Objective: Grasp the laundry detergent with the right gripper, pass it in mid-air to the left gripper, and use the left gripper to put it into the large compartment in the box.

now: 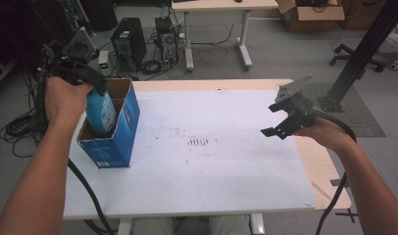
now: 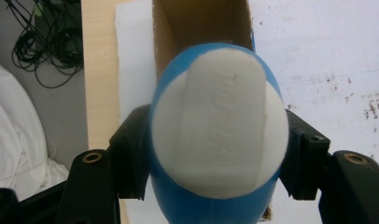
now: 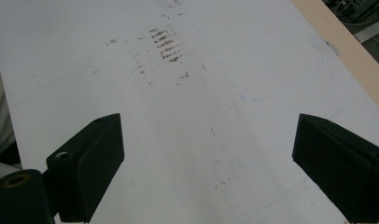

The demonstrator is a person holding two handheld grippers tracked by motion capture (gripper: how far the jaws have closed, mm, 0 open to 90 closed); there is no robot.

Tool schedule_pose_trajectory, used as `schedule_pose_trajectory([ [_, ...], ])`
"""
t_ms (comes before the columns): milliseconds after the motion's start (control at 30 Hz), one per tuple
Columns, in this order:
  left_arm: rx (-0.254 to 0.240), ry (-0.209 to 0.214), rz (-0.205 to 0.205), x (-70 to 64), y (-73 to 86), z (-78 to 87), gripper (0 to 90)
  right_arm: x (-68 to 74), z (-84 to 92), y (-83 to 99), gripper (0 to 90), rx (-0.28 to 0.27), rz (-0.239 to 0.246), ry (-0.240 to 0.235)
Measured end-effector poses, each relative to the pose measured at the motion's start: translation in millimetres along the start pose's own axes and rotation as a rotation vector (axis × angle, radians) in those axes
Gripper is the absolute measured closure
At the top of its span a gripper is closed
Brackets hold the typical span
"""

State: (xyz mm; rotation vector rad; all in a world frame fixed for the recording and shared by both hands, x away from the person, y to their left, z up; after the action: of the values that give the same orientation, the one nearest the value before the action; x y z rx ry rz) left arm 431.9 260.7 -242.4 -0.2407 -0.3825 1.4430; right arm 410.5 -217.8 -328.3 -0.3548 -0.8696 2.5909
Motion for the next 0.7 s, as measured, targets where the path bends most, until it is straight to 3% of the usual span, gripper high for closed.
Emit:
schedule_pose_trajectory([
  [700, 0.012, 0.007, -0.006, -2.8, 19.5, -54.2, 37.9, 0.4, -7.7, 2.7, 8.8, 0.015, -0.009, -0.006],
])
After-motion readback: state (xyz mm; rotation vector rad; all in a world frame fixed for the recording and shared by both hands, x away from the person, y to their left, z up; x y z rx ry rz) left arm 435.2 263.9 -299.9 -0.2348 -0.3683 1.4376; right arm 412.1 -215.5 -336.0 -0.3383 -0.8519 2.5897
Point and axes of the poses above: each handheld gripper's, and its own axes: z roughly backward along the jaws, y roughly out of its underside, x roughly to its left, the point moved 8 cm from there along -z, roughly forward along the jaws, and after that the axes turned 2 degrees about y, right-handed, at the moved point
